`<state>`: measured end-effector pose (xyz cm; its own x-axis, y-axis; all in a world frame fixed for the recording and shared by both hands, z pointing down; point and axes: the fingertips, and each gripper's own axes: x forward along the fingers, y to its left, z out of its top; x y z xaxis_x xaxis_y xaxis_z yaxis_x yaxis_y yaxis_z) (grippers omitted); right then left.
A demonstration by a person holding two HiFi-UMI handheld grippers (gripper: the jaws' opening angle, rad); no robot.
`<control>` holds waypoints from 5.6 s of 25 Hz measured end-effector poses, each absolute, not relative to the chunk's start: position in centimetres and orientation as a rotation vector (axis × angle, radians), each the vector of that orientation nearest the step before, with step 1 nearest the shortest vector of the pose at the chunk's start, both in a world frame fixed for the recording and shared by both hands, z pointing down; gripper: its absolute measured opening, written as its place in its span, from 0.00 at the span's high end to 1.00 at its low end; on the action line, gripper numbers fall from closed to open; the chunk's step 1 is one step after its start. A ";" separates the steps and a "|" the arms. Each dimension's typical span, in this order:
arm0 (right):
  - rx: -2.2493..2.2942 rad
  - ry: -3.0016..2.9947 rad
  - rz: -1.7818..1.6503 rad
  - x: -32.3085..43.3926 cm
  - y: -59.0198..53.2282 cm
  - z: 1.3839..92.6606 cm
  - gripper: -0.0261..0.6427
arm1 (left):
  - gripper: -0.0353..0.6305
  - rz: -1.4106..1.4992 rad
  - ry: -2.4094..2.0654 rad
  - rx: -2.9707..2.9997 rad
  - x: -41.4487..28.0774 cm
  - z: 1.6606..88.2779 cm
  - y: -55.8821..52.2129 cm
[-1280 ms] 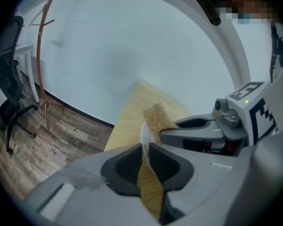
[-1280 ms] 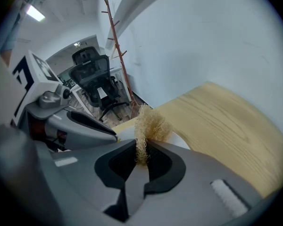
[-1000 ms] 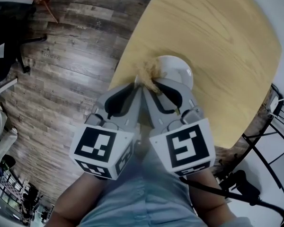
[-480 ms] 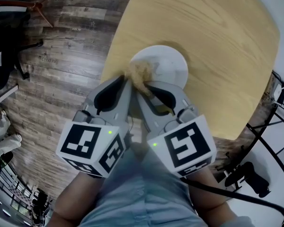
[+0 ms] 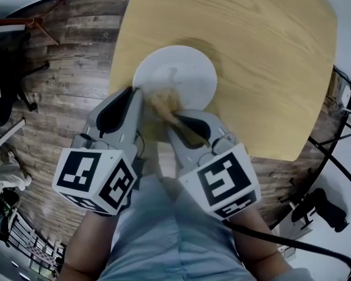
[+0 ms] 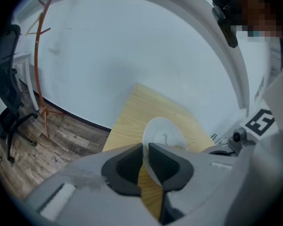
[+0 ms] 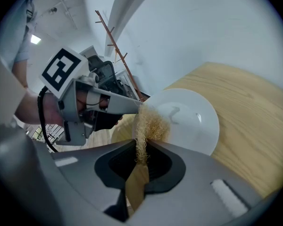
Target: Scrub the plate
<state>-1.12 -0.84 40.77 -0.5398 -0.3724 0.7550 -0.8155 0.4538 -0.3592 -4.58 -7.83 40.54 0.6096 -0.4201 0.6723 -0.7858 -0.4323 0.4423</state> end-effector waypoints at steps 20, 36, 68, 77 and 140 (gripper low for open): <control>1.216 -1.961 1.024 6.7 -0.4 40.8 0.90 | 0.85 0.727 -0.917 2.143 -3.2 39.8 -8.1; 1.187 -1.909 0.898 8.2 -6.6 40.4 0.90 | 0.84 0.712 -0.895 2.141 -3.3 39.5 -8.2; 0.926 -2.032 0.889 -2.0 -5.7 40.0 0.90 | 0.84 0.665 -0.894 2.110 -4.4 40.4 -8.9; 0.973 -2.015 0.931 0.6 -2.6 40.7 0.90 | 0.85 0.713 -0.923 2.143 -4.4 40.4 -8.9; 1.130 -1.864 0.870 7.1 -5.0 40.7 0.90 | 0.92 0.805 -0.804 2.199 -1.9 41.2 -6.8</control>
